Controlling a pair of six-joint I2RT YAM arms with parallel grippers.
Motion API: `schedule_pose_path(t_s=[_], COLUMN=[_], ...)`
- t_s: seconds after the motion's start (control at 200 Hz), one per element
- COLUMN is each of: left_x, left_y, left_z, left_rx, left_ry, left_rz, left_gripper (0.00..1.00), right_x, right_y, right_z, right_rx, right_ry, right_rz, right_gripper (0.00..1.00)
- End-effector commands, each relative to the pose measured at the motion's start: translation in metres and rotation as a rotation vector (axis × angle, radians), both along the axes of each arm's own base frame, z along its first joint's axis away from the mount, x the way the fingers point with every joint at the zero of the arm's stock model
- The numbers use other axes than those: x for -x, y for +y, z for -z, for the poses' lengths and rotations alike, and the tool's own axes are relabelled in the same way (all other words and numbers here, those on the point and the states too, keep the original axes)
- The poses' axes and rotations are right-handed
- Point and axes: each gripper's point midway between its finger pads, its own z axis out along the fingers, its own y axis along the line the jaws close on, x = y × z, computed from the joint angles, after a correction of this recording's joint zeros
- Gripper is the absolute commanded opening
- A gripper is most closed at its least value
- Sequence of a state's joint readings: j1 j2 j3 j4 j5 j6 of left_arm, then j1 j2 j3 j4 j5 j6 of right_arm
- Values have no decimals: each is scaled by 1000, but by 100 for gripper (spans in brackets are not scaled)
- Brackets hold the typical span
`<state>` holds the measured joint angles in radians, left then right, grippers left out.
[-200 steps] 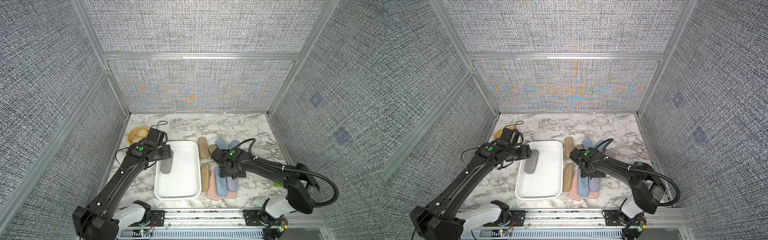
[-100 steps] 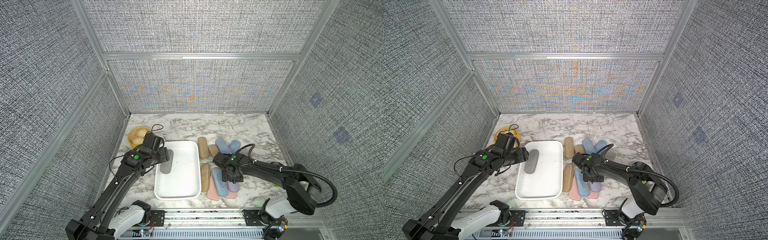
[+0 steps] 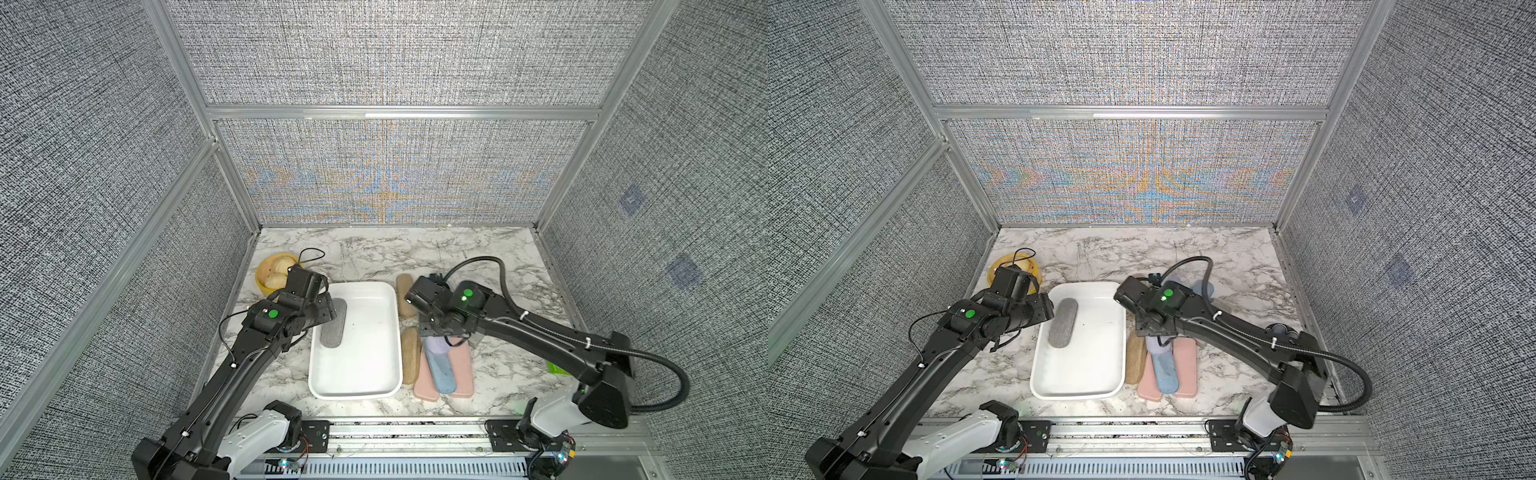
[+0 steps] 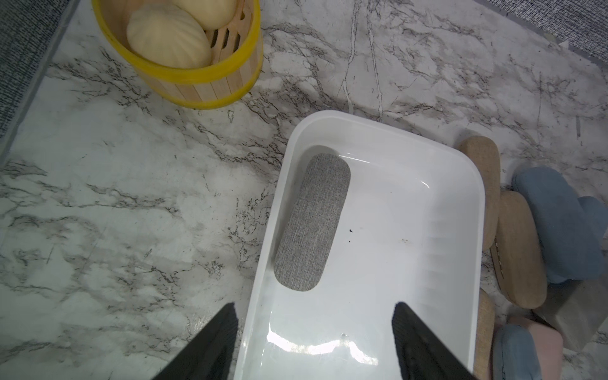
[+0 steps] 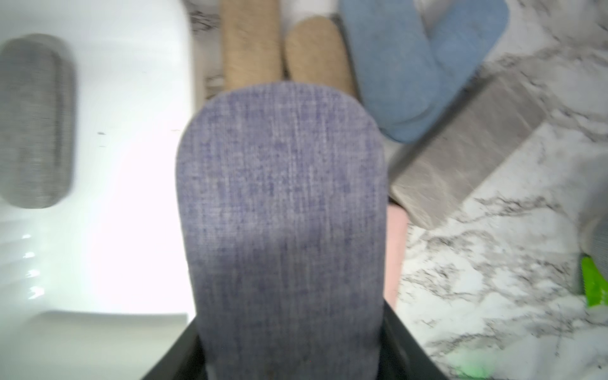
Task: Put the glasses cases into the storage boxes
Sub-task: Pick up the glasses case, then place the glasses case in the storage box.
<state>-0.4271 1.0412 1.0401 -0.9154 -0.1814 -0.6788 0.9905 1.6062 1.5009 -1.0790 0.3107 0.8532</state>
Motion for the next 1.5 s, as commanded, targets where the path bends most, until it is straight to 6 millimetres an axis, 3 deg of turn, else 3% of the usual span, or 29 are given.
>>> schedule_pose_path(t_s=[0.0, 0.09, 0.23, 0.47, 0.61, 1.0, 1.286, 1.496], left_x=[-1, 1, 5, 19, 22, 23, 20, 22], left_y=[5, 5, 9, 18, 23, 27, 24, 19], left_z=[3, 7, 19, 51, 55, 67, 70, 66], left_rx=[-12, -5, -13, -43, -55, -79, -73, -73], left_ry=[8, 23, 45, 157, 162, 190, 202, 243], left_rz=[-37, -40, -57, -110, -133, -148, -144, -111], left_gripper=[76, 76, 76, 76, 76, 75, 75, 75], right_x=[-5, -13, -27, -42, -49, -65, -68, -71], right_y=[49, 92, 137, 177, 181, 193, 199, 193], right_z=[-2, 3, 24, 65, 92, 128, 122, 104], right_rx=[-34, -61, -110, -120, -120, -170, -199, -197], right_ry=[7, 15, 37, 93, 140, 204, 204, 177], right_rz=[-81, -112, -101, -97, -65, -64, -86, -89], right_gripper=[54, 54, 54, 55, 55, 56, 76, 80])
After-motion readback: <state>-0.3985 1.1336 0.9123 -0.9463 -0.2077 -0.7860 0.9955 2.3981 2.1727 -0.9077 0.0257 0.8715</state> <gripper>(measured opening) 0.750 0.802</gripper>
